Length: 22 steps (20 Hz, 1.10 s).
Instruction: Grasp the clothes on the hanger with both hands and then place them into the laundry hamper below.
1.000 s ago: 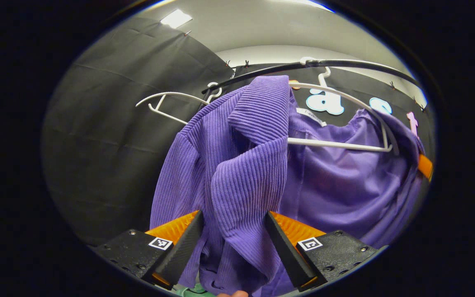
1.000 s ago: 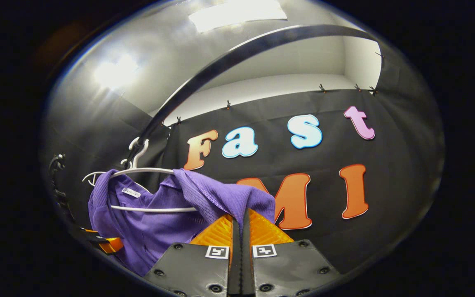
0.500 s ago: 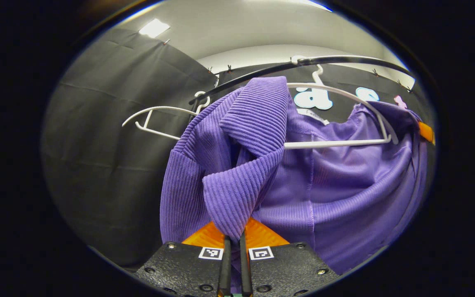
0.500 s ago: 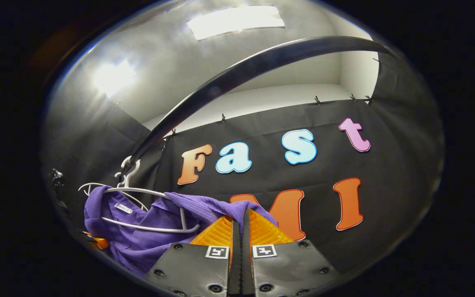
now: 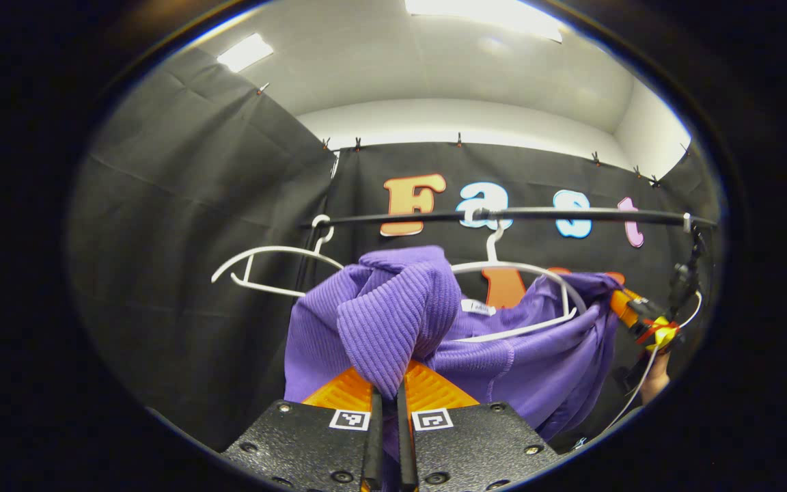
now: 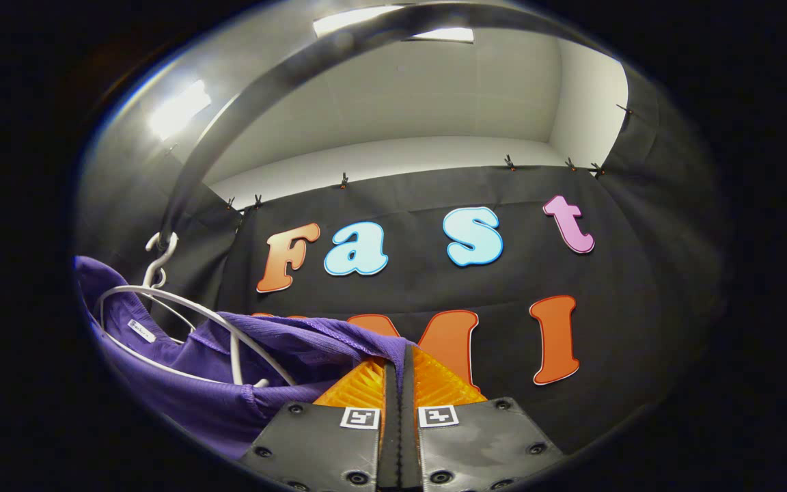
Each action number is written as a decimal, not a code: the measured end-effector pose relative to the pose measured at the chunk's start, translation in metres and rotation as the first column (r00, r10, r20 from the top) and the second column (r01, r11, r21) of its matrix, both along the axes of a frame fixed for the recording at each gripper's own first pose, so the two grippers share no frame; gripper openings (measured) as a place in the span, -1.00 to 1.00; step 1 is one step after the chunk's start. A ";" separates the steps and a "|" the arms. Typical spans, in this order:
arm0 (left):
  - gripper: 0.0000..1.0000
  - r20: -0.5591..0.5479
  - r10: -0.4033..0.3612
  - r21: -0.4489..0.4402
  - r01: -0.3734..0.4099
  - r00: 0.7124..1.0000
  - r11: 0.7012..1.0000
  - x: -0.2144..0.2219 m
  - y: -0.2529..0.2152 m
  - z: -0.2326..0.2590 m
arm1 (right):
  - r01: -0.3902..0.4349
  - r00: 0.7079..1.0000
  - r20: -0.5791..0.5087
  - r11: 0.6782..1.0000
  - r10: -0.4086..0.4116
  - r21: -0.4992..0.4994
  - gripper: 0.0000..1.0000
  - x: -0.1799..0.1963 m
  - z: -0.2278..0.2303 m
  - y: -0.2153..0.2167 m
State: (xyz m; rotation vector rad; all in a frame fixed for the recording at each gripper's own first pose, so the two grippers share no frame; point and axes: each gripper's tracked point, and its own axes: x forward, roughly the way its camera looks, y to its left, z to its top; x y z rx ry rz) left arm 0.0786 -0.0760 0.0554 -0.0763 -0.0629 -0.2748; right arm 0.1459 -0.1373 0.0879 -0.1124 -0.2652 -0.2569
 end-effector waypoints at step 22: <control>-0.82 -0.078 0.438 -0.024 -0.441 0.895 0.897 0.053 0.202 -0.040 | -0.184 0.954 -0.237 0.982 0.185 0.027 -0.86 -0.007 -0.118 0.062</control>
